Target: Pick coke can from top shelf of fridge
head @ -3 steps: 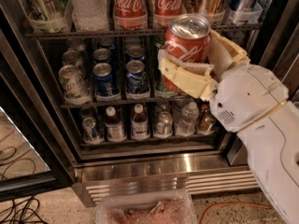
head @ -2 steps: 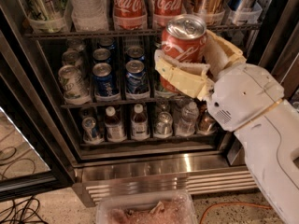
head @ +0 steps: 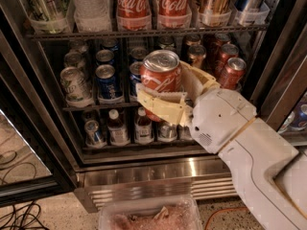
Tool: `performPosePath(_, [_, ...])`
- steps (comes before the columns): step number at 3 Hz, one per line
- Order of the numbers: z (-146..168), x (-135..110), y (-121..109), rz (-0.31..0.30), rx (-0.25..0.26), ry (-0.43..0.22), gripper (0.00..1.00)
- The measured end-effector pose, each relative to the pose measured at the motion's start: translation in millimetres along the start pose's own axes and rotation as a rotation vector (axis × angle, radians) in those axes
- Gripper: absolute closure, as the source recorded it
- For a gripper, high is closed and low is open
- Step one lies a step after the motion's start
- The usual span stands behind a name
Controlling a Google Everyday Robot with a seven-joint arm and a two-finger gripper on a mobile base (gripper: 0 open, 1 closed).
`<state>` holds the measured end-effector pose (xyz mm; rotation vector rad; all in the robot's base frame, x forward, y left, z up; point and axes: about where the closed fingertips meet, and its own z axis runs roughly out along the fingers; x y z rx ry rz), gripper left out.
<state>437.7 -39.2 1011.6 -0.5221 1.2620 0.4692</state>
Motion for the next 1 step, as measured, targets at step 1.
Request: performPosePath(1, [0.0, 0.0, 0.0, 0.000, 0.000, 0.000, 1.00])
